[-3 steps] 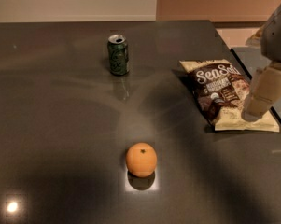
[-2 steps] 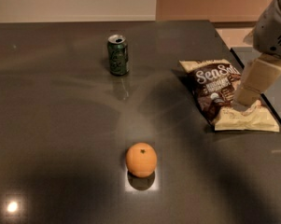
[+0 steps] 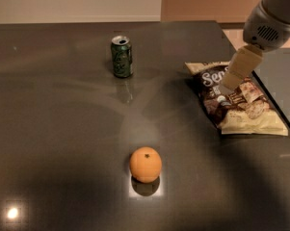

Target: Move brown chip bag near orange

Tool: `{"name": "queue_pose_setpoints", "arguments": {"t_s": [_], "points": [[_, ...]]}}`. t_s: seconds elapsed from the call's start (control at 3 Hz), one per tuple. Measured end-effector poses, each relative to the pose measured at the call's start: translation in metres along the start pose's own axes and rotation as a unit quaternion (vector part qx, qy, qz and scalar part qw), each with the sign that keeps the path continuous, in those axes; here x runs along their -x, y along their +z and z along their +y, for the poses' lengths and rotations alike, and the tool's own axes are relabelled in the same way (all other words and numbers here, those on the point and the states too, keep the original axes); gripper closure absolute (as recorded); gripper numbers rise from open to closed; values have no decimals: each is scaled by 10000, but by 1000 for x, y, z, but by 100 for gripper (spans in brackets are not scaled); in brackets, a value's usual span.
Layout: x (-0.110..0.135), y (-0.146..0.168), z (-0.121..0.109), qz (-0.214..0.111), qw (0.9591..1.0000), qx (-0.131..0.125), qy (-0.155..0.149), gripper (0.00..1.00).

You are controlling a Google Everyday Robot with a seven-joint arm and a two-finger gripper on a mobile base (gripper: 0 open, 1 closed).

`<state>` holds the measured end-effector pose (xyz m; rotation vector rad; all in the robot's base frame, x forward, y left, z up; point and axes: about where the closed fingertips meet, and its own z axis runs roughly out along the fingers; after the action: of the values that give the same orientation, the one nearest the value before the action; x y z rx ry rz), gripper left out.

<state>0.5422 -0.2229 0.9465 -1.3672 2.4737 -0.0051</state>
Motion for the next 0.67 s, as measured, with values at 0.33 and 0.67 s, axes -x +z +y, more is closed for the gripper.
{"name": "queue_pose_setpoints", "arguments": {"t_s": [0.33,0.67], "points": [[6,21,-27,-23,9992,27,388,0],[10,37,-50,-96,9978,-8,651,0]]}}
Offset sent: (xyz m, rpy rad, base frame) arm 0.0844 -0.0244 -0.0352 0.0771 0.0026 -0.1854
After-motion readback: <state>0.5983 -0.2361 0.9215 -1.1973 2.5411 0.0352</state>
